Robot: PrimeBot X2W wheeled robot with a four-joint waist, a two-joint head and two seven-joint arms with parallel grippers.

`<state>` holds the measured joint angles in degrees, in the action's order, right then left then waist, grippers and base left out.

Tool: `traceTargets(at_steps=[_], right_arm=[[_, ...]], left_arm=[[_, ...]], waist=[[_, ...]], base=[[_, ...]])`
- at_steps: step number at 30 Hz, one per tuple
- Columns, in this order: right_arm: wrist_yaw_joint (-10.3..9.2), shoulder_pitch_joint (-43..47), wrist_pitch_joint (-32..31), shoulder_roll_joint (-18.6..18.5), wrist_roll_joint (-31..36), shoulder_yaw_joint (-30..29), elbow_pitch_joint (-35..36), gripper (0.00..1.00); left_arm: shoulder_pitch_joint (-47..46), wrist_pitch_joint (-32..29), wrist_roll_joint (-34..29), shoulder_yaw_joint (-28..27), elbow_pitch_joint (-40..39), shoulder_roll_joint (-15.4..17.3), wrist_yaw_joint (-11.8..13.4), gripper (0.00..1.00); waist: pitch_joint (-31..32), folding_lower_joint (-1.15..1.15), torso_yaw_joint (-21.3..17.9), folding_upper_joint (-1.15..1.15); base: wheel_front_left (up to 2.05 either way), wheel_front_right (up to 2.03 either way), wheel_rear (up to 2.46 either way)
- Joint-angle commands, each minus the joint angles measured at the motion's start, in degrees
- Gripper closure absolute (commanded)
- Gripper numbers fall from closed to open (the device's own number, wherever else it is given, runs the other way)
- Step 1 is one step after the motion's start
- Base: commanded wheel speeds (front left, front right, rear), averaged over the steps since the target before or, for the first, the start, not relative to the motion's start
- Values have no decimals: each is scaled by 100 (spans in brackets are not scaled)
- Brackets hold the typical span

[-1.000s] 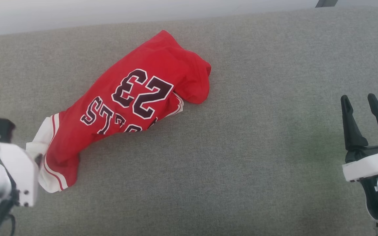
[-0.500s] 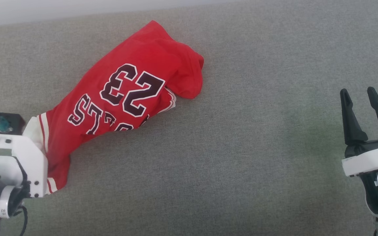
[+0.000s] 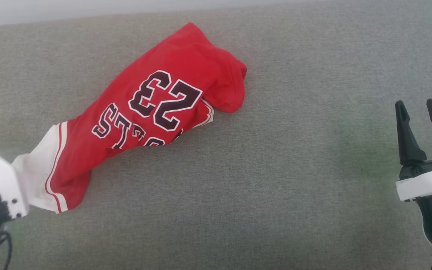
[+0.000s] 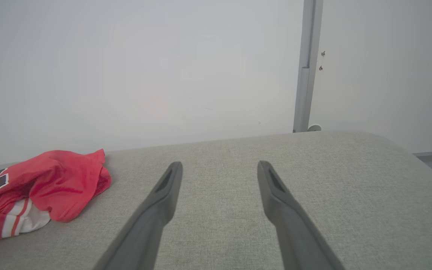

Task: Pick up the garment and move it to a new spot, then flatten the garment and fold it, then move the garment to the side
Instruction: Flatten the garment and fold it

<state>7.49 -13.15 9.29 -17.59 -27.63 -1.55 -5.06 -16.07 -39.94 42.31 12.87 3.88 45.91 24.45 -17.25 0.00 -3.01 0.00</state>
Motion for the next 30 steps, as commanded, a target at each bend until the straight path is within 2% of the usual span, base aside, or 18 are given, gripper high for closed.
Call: traceTargets(at_steps=[1, 3, 7, 8, 9, 10, 11, 22, 30], right_arm=[[0, 10, -15, 11, 26, 19, 30, 0], [0, 7, -27, 6, 39, 25, 34, 0], [0, 19, -56, 14, 52, 57, 37, 0], [0, 30, -55, 12, 50, 59, 33, 0], [0, 38, -59, 13, 46, 72, 28, 0], [0, 48, -65, 12, 42, 83, 22, 0], [0, 64, -70, 10, 38, 95, 17, 0], [0, 226, -224, -51, 6, 250, 51, 0], [0, 258, -503, -164, -87, 518, 140, 0]], left_arm=[[126, -41, 53, -18, 24, -17, 61, 100], [232, -6, 49, -52, 54, -13, 124, 100], [409, 161, 116, -105, 217, -61, 76, 100], [433, 203, 121, -112, 260, -62, 61, 89], [466, 232, 95, -104, 305, -24, 29, 68], [474, 297, 94, -107, 313, -24, -7, 22], [463, 375, 135, -146, 301, -71, -43, 0], [574, 1608, -34, -237, 24, -282, -500, 0], [785, 2918, -385, -92, -232, -626, -819, 0]], waist=[[3, 0, 21, 0], [10, 0, 44, 0], [45, 0, 71, 0], [59, 0, 76, 0], [76, 0, 75, 0], [95, 0, 80, 0], [120, 0, 92, 0], [454, 0, 359, 0], [636, 0, 766, 0]], base=[[0, 0, 0], [0, 0, 0], [0, 0, 0], [0, 0, 0], [0, 0, 0], [0, 0, 0], [0, 0, 0], [0, 0, 0], [0, 0, 0]])
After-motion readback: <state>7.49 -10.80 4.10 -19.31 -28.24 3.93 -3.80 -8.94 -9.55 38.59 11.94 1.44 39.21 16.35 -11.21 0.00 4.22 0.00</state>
